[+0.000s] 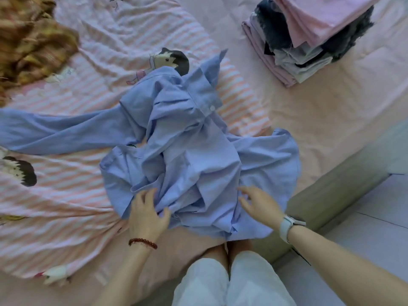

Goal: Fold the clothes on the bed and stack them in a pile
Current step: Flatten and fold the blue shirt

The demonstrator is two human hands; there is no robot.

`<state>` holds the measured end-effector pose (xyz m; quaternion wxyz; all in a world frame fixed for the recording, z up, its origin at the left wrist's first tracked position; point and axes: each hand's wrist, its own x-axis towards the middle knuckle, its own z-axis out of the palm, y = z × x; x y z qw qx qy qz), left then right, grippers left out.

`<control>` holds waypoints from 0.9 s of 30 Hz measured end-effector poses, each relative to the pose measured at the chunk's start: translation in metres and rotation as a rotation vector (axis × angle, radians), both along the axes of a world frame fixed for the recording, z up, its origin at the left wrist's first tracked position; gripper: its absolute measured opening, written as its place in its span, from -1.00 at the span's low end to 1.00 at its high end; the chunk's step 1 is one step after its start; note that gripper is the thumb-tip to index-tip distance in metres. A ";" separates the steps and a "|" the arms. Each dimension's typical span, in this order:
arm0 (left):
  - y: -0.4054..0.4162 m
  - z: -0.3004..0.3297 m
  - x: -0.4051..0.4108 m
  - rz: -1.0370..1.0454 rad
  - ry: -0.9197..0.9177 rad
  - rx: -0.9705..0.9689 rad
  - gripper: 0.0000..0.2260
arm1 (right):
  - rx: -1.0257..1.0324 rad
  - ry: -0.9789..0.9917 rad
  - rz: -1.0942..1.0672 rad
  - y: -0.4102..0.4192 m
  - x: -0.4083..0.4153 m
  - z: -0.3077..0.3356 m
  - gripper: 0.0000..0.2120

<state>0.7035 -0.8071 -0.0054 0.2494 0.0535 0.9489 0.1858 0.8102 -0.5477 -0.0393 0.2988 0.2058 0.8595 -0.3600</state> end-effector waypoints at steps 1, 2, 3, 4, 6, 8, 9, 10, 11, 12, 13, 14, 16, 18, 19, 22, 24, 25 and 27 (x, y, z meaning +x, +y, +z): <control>0.010 0.002 -0.006 -0.049 0.078 0.027 -0.47 | 0.026 0.085 -0.109 0.003 -0.007 -0.001 -0.66; 0.022 0.003 -0.014 -0.088 0.149 0.050 -0.46 | 0.066 0.155 -0.189 0.005 -0.017 -0.001 -0.65; 0.035 0.001 -0.023 -0.115 0.213 0.070 -0.47 | 0.121 0.196 -0.249 0.009 -0.028 -0.003 -0.63; 0.049 -0.002 -0.033 -0.132 0.265 0.081 -0.45 | 0.174 0.212 -0.289 0.013 -0.039 -0.004 -0.59; 0.074 -0.010 -0.054 -0.130 0.305 0.066 -0.37 | 0.202 0.224 -0.303 0.022 -0.059 -0.005 -0.49; 0.088 -0.019 -0.076 -0.057 0.228 0.073 -0.28 | 0.128 0.236 -0.253 0.026 -0.079 -0.005 -0.41; 0.091 -0.023 -0.085 0.014 0.147 0.092 -0.25 | 0.079 0.222 -0.219 0.026 -0.088 -0.005 -0.38; 0.091 -0.026 -0.093 0.088 0.057 0.099 -0.25 | 0.021 0.182 -0.200 0.023 -0.097 -0.004 -0.33; 0.088 -0.029 -0.097 0.134 -0.018 0.084 -0.28 | -0.040 0.122 -0.198 0.019 -0.104 -0.002 -0.30; 0.083 -0.030 -0.097 0.148 -0.057 0.086 -0.36 | -0.088 0.060 -0.201 0.013 -0.109 0.001 -0.30; 0.078 -0.029 -0.094 0.148 -0.055 0.135 -0.50 | -0.129 0.021 -0.191 0.007 -0.112 0.003 -0.36; 0.071 -0.027 -0.088 0.154 -0.024 0.221 -0.66 | -0.169 0.012 -0.156 -0.001 -0.111 0.005 -0.52; 0.054 -0.019 -0.074 0.281 0.072 0.377 -0.85 | -0.189 0.032 -0.072 -0.015 -0.098 0.005 -0.87; 0.026 -0.015 -0.069 0.632 0.194 0.407 -0.85 | -0.180 0.048 -0.030 -0.020 -0.076 0.007 -0.85; 0.008 -0.014 -0.070 0.837 0.227 0.386 -0.83 | -0.164 0.070 -0.054 -0.019 -0.064 0.007 -0.85; -0.034 -0.015 -0.070 1.206 0.067 0.344 -0.69 | -0.068 0.101 -0.208 -0.005 -0.033 0.007 -0.80; -0.030 -0.007 -0.062 1.143 0.081 0.142 -0.52 | -0.070 0.100 -0.275 0.000 -0.021 0.008 -0.76; -0.021 -0.002 -0.056 1.045 0.182 0.061 -0.49 | -0.071 0.103 -0.272 0.000 -0.018 0.009 -0.69; 0.003 0.005 -0.041 0.796 0.377 0.078 -0.55 | -0.020 0.139 -0.217 -0.002 -0.021 0.011 -0.55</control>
